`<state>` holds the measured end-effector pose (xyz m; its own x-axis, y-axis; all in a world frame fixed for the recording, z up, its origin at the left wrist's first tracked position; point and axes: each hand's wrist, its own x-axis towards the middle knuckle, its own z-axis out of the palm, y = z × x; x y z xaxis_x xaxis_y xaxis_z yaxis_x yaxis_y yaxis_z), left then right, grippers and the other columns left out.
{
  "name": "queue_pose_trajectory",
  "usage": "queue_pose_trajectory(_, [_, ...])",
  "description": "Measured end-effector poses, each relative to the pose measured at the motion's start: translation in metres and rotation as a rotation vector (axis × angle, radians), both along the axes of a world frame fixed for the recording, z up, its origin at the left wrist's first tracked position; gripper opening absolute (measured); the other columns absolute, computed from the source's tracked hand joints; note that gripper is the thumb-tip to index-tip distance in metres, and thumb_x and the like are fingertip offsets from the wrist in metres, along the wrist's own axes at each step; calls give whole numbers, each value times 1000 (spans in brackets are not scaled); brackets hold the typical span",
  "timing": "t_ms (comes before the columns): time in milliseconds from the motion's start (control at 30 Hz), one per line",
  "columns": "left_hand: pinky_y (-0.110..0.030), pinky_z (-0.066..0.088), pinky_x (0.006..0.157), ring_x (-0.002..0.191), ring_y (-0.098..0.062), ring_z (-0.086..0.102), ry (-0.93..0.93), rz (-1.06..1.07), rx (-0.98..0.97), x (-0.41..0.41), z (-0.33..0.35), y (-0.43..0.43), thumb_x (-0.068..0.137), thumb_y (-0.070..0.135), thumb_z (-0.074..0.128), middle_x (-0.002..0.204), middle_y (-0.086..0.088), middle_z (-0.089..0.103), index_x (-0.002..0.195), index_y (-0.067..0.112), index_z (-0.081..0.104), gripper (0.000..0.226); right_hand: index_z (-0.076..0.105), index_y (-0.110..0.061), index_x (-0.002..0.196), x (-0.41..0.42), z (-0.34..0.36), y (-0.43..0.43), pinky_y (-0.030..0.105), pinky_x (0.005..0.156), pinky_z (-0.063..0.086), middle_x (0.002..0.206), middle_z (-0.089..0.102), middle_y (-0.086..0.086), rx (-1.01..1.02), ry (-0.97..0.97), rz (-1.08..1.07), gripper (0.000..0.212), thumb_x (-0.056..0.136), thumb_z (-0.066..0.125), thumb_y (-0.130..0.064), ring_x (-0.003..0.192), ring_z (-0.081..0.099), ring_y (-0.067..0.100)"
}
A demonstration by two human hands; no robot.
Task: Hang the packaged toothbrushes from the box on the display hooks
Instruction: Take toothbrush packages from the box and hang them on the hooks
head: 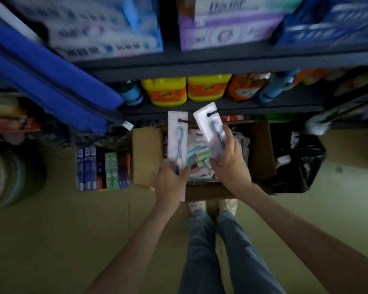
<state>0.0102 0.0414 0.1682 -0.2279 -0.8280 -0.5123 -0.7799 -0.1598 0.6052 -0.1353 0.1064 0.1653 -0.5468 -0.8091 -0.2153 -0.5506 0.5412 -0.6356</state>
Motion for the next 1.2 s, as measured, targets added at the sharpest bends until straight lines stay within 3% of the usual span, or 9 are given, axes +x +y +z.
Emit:
queue_pose_trajectory(100, [-9,35,41,50,0,48,145,56,-68,-16,78,-3,90,29,66,70,9,37,97,12,41,31,17,1,148,-7,75,-5,37,105,37,144,34,20,-171,59,-39,88,80,72,-10,133,33,32])
queue_pose_trajectory(233, [-11,34,46,58,-4,46,302,32,-291,-37,163,-11,86,35,70,72,10,43,94,18,42,34,17,6,147,-17,167,-11,35,104,39,145,33,23,-361,157,-81,89,81,75,-9,134,36,34])
queue_pose_trajectory(367, [-12,35,49,67,-3,51,439,-11,-431,-58,232,-19,85,41,70,80,14,50,104,22,44,37,8,-9,152,-34,254,-13,5,86,28,154,25,9,-496,143,-161,88,88,68,-14,132,31,14])
queue_pose_trajectory(467, [-10,38,49,67,0,51,516,-39,-559,-73,280,-25,84,42,70,80,14,49,102,22,42,38,6,-13,153,-52,309,-15,-4,79,28,157,20,5,-602,161,-166,90,88,68,-15,132,32,7])
queue_pose_trajectory(633, [-12,35,47,66,-2,49,591,-64,-717,-109,348,-33,85,41,70,83,9,49,102,21,40,40,13,-19,152,-87,372,-16,26,83,41,147,39,5,-688,277,-135,86,87,69,-20,125,48,24])
queue_pose_trajectory(733, [-10,36,48,65,-1,47,637,-83,-800,-134,383,-33,84,37,71,88,9,51,102,22,38,40,17,-16,151,-113,402,-12,35,95,44,146,38,6,-744,359,-107,82,87,69,-22,129,43,25])
queue_pose_trajectory(867, [-14,40,50,67,-4,51,634,-133,-865,-174,421,-28,84,35,71,93,3,56,103,22,35,42,21,-15,151,-154,439,4,25,91,37,137,39,9,-780,530,-106,82,85,70,-15,122,39,21])
queue_pose_trajectory(933, [-29,43,52,68,-14,56,613,-153,-888,-197,436,-25,84,36,70,91,-1,58,101,19,36,42,21,-16,151,-180,455,13,24,86,36,131,42,9,-782,567,-132,85,83,71,-16,117,43,23])
queue_pose_trajectory(1200, [-22,29,44,61,-6,48,577,-200,-1031,-293,491,-8,86,41,66,80,4,51,97,16,37,40,16,-19,152,-304,499,54,39,87,46,134,41,13,-799,508,-380,81,88,67,-21,115,48,31])
